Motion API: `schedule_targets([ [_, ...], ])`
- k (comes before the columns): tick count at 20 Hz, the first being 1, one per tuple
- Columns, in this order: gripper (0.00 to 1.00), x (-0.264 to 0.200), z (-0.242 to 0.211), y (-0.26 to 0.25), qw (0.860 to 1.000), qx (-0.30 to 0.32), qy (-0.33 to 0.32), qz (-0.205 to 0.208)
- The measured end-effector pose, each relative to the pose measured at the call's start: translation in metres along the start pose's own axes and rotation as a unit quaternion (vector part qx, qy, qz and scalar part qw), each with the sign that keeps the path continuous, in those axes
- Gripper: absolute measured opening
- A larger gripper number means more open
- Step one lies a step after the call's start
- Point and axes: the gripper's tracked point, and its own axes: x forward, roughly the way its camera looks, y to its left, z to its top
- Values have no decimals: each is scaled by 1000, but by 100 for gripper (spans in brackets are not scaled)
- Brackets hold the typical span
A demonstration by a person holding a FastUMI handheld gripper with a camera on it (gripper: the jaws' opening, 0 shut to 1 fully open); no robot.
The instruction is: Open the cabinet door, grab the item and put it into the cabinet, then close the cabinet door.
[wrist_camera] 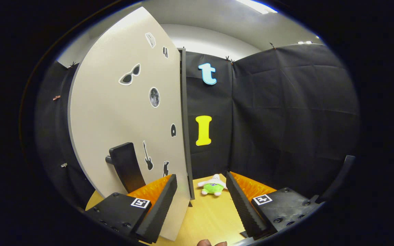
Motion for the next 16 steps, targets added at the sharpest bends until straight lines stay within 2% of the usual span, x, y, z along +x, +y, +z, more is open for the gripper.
schedule_targets([
  [5,95,7,-5,51,1000,5,0,30],
  [11,97,14,-14,124,996,-12,7,87],
  [16,97,8,-11,150,994,-4,-1,109],
])
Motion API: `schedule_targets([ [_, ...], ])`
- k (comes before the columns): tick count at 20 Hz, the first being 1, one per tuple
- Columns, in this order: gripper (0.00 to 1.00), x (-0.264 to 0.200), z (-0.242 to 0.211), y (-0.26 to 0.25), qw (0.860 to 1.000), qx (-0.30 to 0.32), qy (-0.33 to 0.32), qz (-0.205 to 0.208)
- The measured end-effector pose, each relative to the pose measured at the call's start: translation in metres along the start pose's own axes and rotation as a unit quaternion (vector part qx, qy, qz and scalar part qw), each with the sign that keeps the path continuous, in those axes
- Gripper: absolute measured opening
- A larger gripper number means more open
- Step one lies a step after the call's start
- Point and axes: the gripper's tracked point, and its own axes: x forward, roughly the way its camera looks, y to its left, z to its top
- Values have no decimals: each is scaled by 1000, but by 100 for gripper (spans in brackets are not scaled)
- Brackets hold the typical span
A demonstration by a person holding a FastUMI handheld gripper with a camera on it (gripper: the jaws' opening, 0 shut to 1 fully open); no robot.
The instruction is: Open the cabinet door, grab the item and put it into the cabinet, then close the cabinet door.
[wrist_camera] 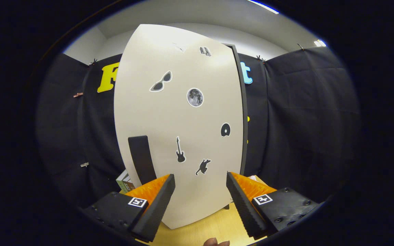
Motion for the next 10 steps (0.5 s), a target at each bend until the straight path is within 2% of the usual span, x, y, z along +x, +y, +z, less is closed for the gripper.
schedule_targets([
  [10,97,-13,0,11,1000,-9,-4,23],
])
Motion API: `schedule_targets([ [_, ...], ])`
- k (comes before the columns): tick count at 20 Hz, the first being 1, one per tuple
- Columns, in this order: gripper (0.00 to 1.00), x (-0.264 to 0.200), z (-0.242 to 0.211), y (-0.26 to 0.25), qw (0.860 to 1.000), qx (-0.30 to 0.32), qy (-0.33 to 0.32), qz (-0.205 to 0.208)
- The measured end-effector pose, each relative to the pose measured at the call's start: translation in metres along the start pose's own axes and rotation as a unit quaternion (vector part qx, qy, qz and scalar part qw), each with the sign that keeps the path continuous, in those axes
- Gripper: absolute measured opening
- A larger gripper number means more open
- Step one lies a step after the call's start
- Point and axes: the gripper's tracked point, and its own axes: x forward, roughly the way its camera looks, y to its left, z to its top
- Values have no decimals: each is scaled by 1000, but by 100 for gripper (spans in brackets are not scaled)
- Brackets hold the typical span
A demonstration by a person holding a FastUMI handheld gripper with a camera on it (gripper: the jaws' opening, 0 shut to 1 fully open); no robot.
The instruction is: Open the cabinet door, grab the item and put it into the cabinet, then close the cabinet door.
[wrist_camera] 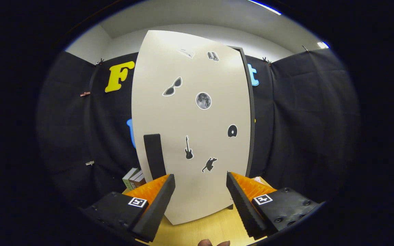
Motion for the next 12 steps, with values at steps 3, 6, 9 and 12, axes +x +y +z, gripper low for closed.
schedule_targets([
  [3,97,-4,0,-2,1000,0,-2,1],
  [6,96,-6,0,-5,1000,0,-2,1],
  [9,97,-7,-2,-5,1000,4,1,2],
  [12,97,-7,-1,-5,1000,1,0,1],
])
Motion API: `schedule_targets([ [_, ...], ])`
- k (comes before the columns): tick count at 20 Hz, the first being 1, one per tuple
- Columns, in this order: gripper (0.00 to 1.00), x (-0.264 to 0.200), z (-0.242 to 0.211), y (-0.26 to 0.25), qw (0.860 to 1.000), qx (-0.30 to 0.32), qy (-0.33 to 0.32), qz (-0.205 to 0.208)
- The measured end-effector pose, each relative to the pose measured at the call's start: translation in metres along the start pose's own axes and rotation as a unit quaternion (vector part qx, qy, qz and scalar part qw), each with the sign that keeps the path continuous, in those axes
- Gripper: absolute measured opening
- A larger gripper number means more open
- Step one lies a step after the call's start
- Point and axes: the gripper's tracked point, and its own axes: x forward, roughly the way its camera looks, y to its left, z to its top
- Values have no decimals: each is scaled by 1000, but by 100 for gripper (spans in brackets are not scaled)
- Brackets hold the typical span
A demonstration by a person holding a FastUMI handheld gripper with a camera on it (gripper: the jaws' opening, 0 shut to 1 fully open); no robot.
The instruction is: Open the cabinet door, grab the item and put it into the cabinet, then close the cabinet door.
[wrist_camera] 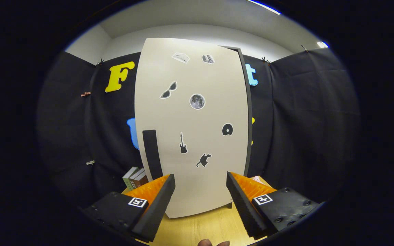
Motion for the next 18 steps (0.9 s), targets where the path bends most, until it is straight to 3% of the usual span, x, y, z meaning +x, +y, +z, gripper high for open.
schedule_targets([
  [18,97,2,-2,19,1000,-16,-10,14],
])
